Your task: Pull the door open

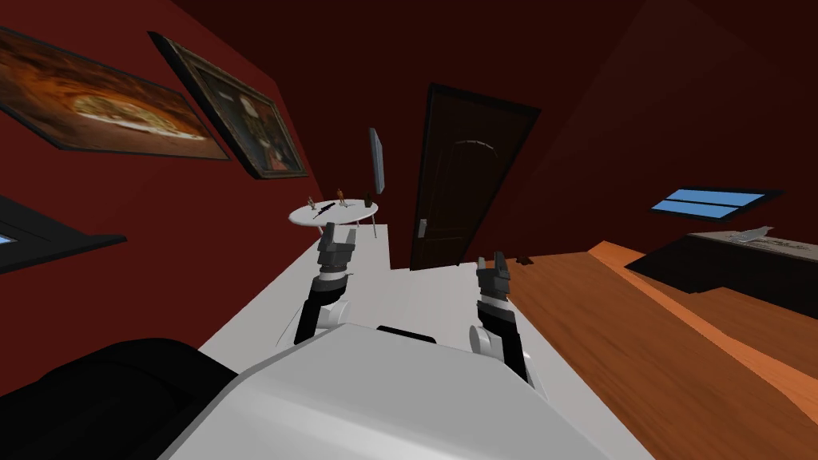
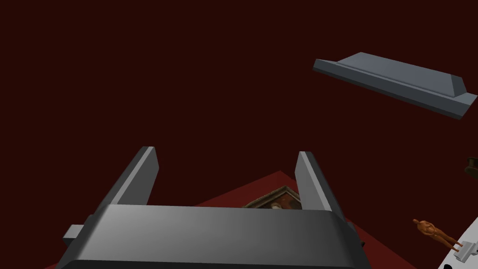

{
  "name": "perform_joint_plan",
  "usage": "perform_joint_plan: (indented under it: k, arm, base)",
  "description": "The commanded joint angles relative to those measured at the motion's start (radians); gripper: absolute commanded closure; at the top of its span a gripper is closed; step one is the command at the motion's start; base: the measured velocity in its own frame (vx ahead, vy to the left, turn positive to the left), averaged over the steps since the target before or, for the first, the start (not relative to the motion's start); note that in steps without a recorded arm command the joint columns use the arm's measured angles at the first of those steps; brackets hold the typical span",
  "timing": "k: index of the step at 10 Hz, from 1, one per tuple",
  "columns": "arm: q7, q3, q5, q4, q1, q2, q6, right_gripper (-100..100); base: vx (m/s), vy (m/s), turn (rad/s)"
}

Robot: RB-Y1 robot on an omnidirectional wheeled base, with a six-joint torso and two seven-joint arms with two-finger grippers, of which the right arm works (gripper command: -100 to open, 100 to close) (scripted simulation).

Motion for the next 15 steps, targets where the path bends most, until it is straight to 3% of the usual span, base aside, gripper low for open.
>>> perform_joint_plan:
  k: [1,15]
  arm:
    - [0.027,-0.002,0.019,0.031,-0.007,-0.012,-0.009,-100]
    - [0.294,-0.049,0.216,0.335,-0.152,-0.109,-0.015,-100]
  base:
    - [0.105,0.028,0.033]
    - [0.102,0.028,0.043]
